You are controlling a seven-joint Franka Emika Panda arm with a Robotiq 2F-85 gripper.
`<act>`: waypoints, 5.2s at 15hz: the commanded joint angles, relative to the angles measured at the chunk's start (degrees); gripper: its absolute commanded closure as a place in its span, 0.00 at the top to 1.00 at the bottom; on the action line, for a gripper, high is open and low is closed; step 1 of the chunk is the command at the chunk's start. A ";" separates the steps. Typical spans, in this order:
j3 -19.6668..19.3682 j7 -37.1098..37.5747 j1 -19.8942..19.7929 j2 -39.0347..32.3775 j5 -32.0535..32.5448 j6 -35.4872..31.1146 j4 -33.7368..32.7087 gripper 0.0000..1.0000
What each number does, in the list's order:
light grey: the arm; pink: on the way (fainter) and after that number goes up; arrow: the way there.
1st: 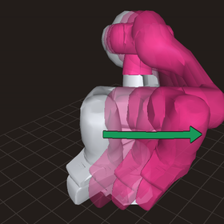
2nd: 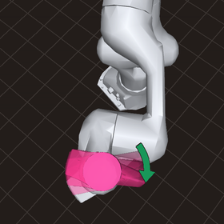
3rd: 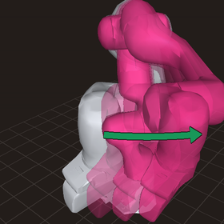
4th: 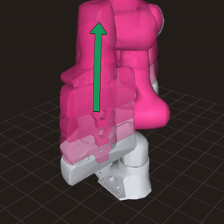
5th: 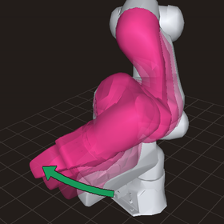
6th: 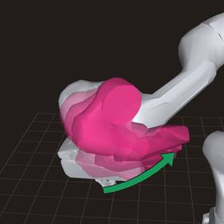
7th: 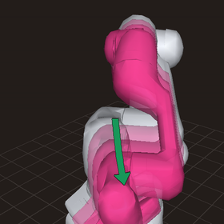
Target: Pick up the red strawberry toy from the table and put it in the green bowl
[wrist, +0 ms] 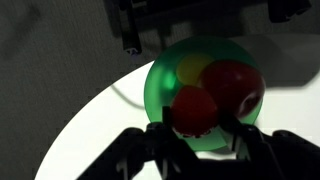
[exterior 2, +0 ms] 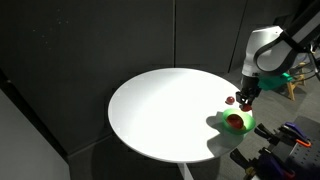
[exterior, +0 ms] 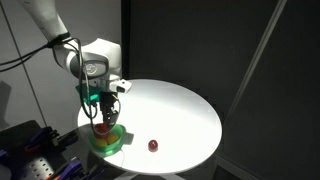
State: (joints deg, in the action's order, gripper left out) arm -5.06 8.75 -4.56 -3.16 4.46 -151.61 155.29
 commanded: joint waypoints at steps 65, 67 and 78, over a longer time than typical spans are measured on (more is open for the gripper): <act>9.83 -1.34 9.17 26.20 -6.41 19.13 -0.27 1.00; 10.05 -0.27 9.12 27.08 -6.32 18.76 -0.01 1.00; 10.03 -0.89 9.89 29.08 -7.93 19.55 0.29 1.00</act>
State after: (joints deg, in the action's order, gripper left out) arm 4.80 8.24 4.90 24.35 -2.02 -132.50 154.83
